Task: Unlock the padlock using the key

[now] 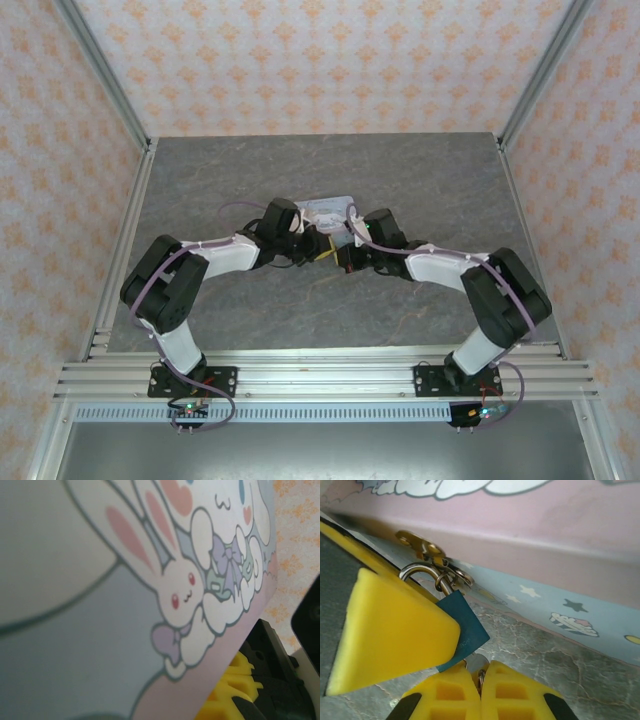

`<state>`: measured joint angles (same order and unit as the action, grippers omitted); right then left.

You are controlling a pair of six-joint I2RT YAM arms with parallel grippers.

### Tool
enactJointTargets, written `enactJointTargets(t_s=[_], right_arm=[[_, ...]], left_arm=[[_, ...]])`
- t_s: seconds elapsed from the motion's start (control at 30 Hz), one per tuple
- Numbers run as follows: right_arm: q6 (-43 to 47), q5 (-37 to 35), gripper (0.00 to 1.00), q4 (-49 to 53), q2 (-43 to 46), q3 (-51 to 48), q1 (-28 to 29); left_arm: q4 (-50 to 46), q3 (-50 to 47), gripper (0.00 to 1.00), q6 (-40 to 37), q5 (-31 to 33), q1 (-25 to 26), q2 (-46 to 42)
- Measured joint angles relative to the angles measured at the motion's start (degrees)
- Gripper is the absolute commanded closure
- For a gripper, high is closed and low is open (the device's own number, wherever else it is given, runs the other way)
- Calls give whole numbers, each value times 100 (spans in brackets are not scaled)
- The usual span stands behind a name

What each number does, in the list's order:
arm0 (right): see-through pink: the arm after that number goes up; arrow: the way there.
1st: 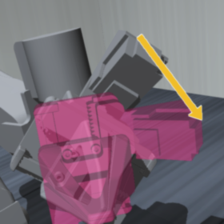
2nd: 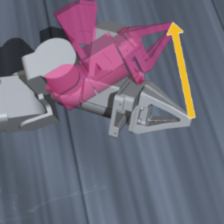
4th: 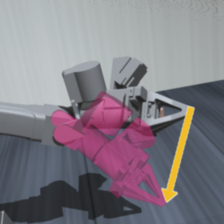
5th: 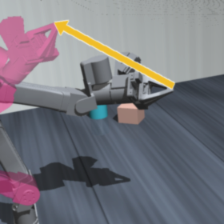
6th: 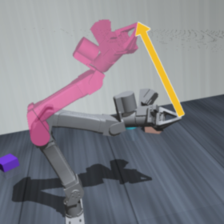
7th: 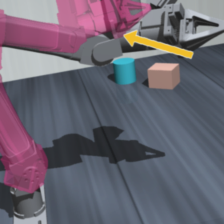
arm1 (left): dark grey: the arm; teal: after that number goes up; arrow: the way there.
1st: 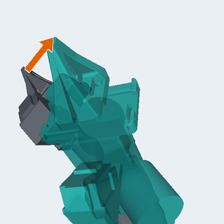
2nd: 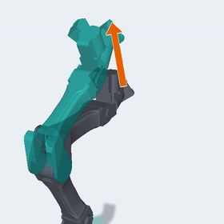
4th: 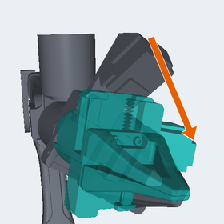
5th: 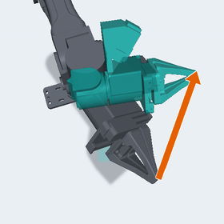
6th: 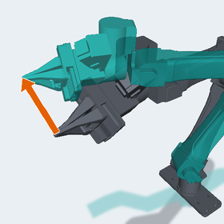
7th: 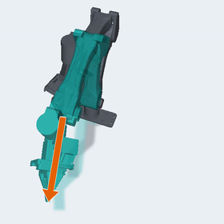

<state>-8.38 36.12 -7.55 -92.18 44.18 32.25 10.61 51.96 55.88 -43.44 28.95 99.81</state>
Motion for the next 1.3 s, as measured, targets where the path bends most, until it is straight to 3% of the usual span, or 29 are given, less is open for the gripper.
enactJointTargets(t_s=[0.13,0.27,0.33,0.47,0.7,1.0,1.3], right_arm=[[-507,501,94,-291,-181,0,-179],[-791,684,61,-389,-219,-4,-273],[-807,669,54,-348,-216,-15,-310],[-807,586,48,-297,61,-151,-341],[-1145,197,46,-529,800,-448,-396],[-1851,-33,46,-800,837,-645,-385],[-2114,-129,46,-981,715,-745,-146]], left_arm=[[-9,0,100,-52,42,-39,0],[76,0,100,-52,37,-50,15],[118,0,100,-55,39,-52,24],[122,0,100,-125,39,-39,114],[-101,0,100,-634,188,33,295],[-144,-28,62,-1016,254,37,369],[-542,-302,32,-1071,308,35,-83]])
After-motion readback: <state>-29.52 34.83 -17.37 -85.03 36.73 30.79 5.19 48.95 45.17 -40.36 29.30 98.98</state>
